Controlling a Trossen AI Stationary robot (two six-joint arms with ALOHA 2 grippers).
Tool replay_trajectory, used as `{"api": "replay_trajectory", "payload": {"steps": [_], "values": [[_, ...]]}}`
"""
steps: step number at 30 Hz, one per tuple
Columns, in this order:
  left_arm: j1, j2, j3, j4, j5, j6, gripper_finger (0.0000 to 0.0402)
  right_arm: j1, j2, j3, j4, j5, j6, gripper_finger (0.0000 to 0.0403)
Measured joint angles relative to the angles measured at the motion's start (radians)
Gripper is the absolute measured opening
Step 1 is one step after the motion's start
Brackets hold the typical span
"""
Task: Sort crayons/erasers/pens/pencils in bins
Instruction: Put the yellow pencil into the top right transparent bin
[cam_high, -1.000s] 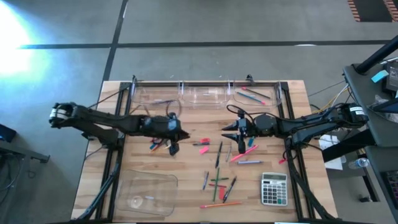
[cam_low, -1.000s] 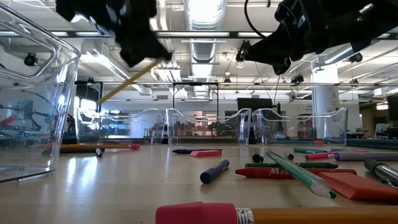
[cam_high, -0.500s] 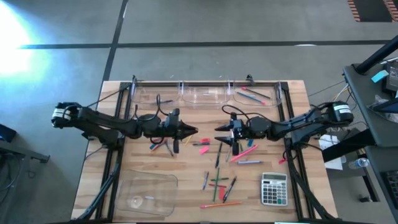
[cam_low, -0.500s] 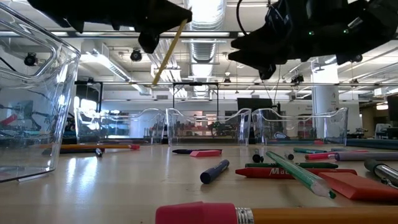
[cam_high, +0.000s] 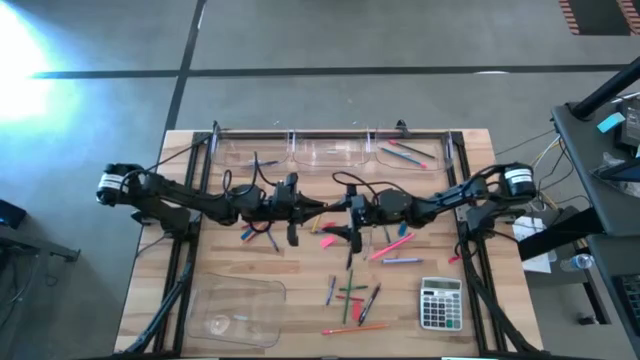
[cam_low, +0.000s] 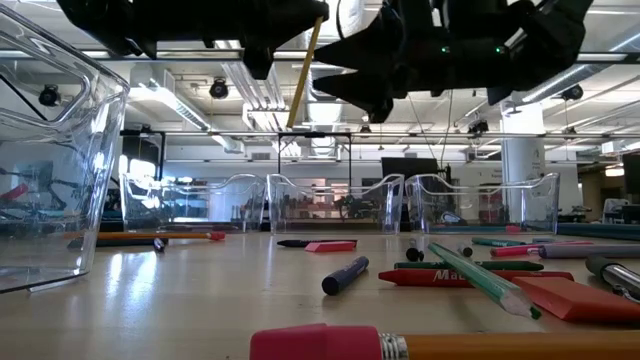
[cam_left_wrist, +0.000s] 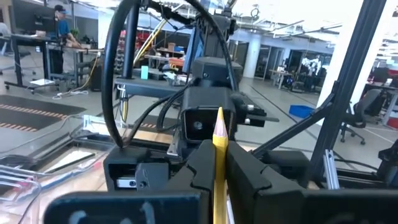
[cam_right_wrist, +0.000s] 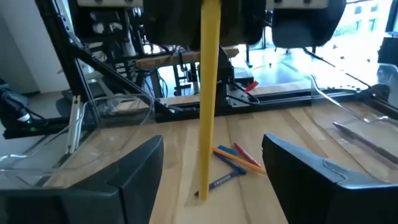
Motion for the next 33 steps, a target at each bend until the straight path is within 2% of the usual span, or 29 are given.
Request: {"api": "replay_trajectory", "payload": {"steps": [6,11,23,28,33], "values": [[0.000,-0.002,-0.003,0.025,-0.001,0.000,0.0005,0.000,0.049,0.056,0.004,0.000,0.012,0.0229],[0.000,-0.003,-0.003,0.030,-0.001,0.017,0.0005,0.000,0.070,0.070,0.001,0.000,0.013,0.0189],[0.000,-0.003,-0.006,0.039,-0.005,0.018,0.0005,0.000,0.070,0.068,-0.007,-0.008,-0.001,0.0024],[0.000,-0.003,-0.007,0.039,-0.005,0.018,0.0011,0.000,0.068,0.068,-0.017,-0.009,-0.003,0.0018],[0.000,-0.017,-0.008,0.028,-0.005,0.016,0.0074,-0.003,0.040,0.067,-0.094,-0.002,-0.011,0.0016]]}}
